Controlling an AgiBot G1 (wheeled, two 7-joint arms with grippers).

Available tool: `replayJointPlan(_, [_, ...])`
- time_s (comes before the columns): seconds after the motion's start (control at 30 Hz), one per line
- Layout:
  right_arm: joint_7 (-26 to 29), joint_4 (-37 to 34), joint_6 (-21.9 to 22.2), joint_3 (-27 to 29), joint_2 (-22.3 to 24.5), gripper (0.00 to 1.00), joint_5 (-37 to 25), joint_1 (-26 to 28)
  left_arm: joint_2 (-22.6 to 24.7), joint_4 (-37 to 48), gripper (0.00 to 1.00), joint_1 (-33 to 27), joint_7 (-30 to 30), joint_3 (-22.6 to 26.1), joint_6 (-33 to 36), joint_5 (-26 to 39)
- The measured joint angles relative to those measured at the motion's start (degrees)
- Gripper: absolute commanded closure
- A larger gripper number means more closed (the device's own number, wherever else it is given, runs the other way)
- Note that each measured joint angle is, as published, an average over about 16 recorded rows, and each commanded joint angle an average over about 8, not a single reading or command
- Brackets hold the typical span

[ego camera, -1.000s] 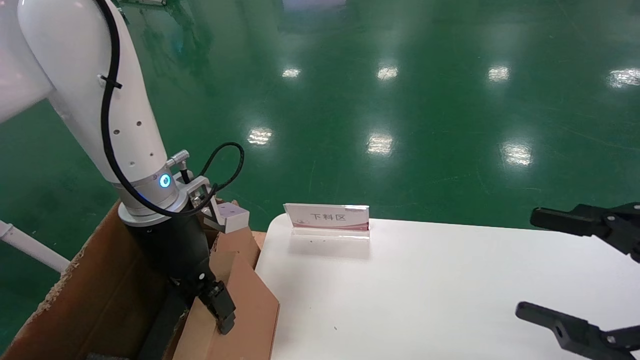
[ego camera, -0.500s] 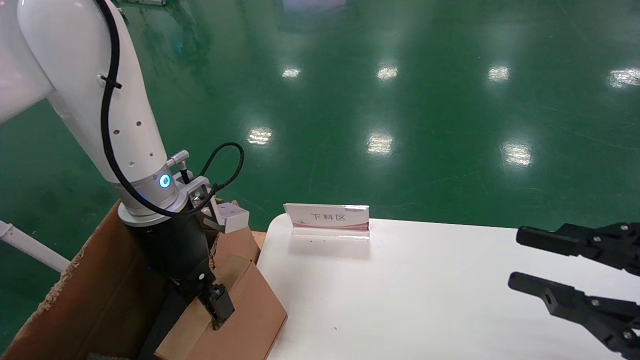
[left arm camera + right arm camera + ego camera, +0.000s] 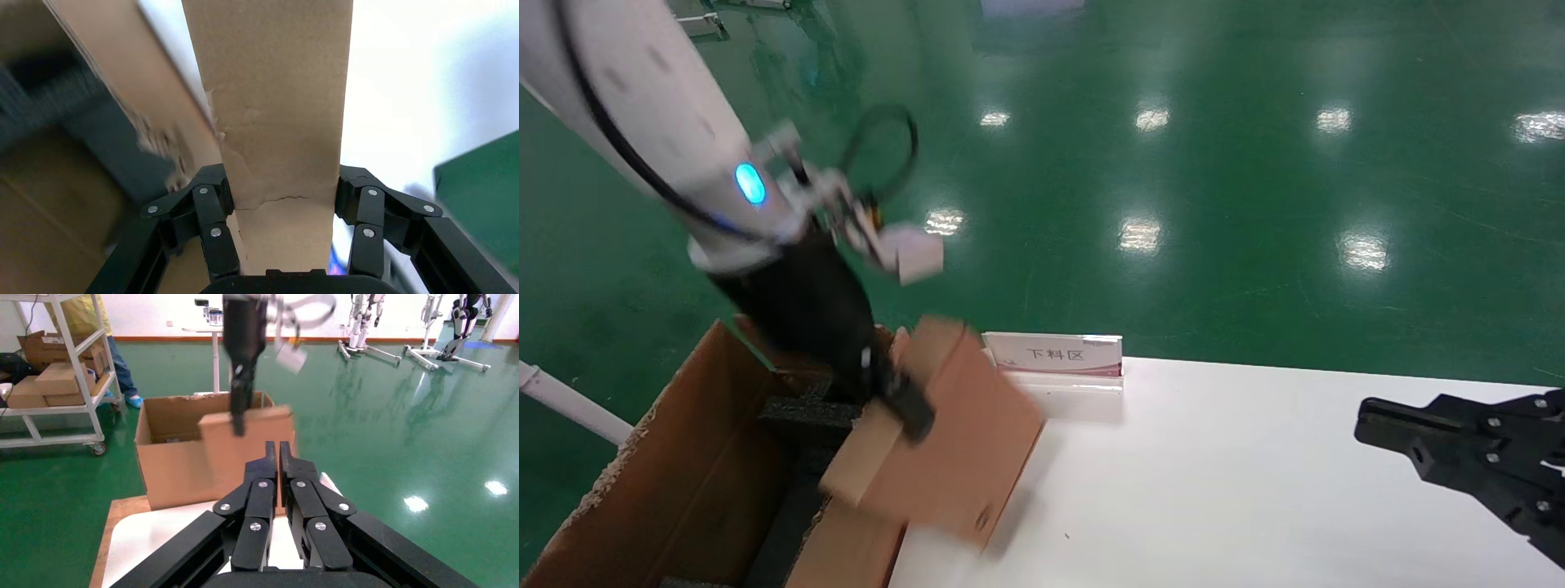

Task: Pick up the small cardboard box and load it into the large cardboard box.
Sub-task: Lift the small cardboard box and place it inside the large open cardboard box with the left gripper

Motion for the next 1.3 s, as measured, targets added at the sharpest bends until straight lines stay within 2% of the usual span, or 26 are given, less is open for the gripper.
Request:
replayJointPlan(0.33, [0.0, 0.0, 0.0, 0.0, 0.0, 0.0, 0.0, 0.0, -3.4, 3.3, 1.0, -9.3, 5.0, -6.3, 0.2, 0.2])
replayJointPlan(0.6, [0.0, 0.0, 0.0, 0.0, 0.0, 0.0, 0.0, 0.0, -3.3, 5.7, 1.0, -15.9, 6.9, -5.4, 2.0, 4.6])
replayJointPlan(0.83, [0.0, 0.0, 0.0, 0.0, 0.0, 0.0, 0.0, 0.0, -1.9, 7.2, 1.0, -21.9, 6.1, 2.6, 3.1, 7.1])
replayJointPlan(1.3, [0.0, 0.0, 0.0, 0.0, 0.0, 0.0, 0.0, 0.0, 0.4, 7.2, 1.0, -31.2, 0.7, 27.0, 3.7, 2.6])
